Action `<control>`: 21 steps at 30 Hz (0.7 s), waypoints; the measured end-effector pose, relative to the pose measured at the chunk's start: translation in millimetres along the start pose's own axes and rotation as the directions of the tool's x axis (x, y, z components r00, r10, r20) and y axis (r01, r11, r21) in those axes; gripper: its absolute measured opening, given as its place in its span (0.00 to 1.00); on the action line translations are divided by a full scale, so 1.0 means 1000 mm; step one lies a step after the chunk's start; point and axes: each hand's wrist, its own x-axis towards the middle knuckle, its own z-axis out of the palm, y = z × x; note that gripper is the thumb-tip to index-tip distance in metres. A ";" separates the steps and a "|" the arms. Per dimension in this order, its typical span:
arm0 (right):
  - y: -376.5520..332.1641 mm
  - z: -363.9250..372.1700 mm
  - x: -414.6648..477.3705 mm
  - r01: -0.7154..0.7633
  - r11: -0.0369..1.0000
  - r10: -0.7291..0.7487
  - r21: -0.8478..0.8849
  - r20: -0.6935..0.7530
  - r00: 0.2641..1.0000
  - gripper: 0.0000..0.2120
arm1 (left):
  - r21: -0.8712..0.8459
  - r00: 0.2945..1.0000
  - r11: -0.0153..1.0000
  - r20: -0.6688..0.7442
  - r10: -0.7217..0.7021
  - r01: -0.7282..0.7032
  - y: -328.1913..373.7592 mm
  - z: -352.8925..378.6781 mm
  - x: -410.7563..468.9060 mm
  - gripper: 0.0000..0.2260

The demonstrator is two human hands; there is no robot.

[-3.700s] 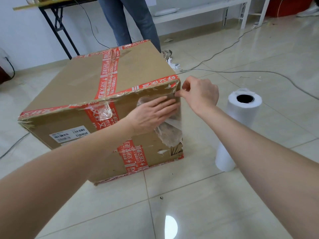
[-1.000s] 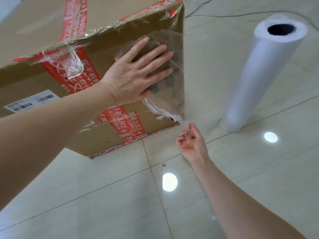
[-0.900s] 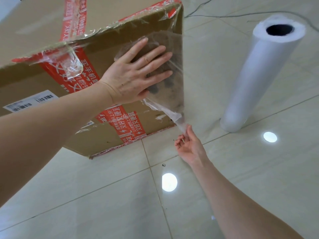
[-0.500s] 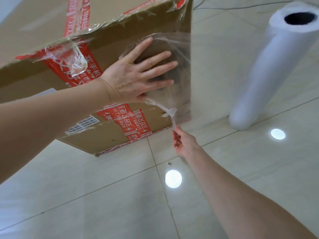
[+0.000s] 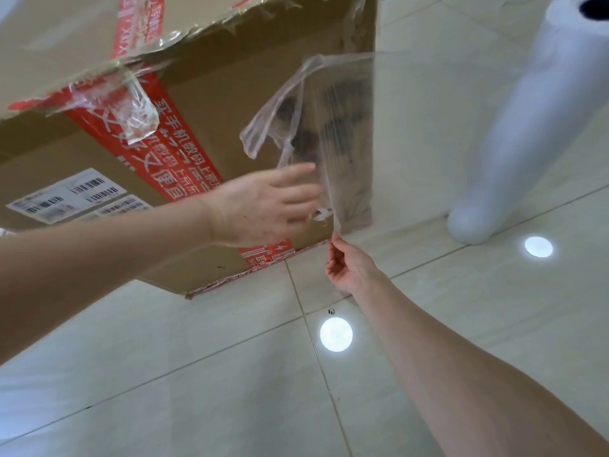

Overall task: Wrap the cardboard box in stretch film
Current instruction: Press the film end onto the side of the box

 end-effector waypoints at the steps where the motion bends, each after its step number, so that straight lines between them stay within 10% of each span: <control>1: -0.001 -0.001 0.000 -0.001 1.000 0.001 -0.012 -0.005 1.000 0.09 | -0.046 1.000 0.999 -0.026 -0.006 0.005 0.011 0.003 0.007 0.14; 9: 0.008 -0.020 -0.003 -0.025 1.000 0.026 -0.009 0.080 0.996 0.11 | -0.127 0.995 0.987 0.016 -0.096 0.097 0.032 0.040 0.047 0.25; 16: 0.008 -0.015 -0.010 0.082 0.929 -0.112 0.361 0.065 0.992 0.06 | -0.134 0.991 0.986 -0.075 -0.111 0.101 0.032 0.048 0.052 0.18; 21: 0.017 -0.018 -0.010 0.094 0.979 -0.110 0.179 0.085 0.990 0.02 | -0.111 0.995 0.991 -0.053 -0.086 0.080 0.030 0.047 0.041 0.15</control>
